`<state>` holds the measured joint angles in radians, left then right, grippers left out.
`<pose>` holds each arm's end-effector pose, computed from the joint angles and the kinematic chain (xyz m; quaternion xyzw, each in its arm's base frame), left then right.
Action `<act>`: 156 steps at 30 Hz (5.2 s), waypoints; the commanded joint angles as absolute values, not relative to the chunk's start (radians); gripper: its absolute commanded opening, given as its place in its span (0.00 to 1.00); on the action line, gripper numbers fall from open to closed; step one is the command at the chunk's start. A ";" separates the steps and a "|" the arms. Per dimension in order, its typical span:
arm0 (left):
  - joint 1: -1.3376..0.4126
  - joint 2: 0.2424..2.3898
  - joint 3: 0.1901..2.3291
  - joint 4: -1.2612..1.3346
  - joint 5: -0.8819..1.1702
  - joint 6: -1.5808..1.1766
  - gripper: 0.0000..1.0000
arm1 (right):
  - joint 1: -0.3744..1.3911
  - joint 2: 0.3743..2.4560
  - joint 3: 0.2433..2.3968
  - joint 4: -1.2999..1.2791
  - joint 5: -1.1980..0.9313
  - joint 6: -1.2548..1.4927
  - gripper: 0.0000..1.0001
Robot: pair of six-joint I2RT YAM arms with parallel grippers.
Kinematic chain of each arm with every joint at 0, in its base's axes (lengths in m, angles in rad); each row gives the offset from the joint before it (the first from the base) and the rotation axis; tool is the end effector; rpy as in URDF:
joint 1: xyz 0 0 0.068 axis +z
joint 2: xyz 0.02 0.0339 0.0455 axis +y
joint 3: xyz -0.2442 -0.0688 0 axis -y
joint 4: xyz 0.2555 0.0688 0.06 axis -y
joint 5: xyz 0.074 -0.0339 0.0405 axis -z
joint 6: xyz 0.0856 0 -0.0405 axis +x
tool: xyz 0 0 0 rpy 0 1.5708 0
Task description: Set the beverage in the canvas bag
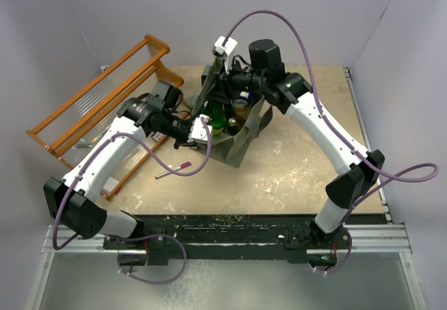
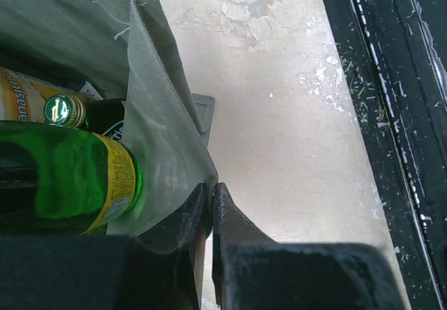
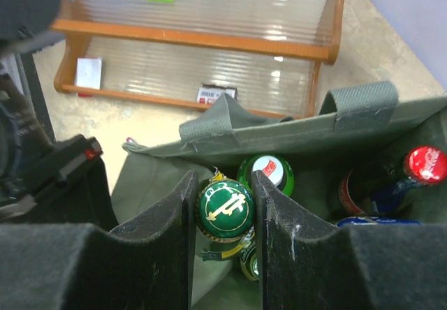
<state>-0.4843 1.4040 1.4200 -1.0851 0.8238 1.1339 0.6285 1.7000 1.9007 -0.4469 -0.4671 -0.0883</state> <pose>0.2341 -0.1941 0.3025 0.7110 0.5407 -0.2950 0.3393 0.3298 0.2874 0.4287 -0.4024 0.6685 0.3355 0.5278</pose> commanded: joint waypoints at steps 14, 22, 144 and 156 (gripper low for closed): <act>-0.484 1.362 1.418 -1.100 0.943 1.016 0.08 | 0.634 1.587 1.750 -0.279 -0.507 -0.223 0.00; -0.483 1.367 1.465 -1.062 0.961 0.931 0.07 | 0.634 1.595 1.707 -0.286 -0.502 -0.255 0.00; -0.324 1.228 1.387 -0.862 1.026 0.619 0.21 | 0.722 1.610 1.385 -0.144 -0.513 -0.170 0.56; -0.293 1.237 1.419 -0.840 1.031 0.588 0.21 | 0.723 1.564 1.383 -0.144 -0.498 -0.151 0.67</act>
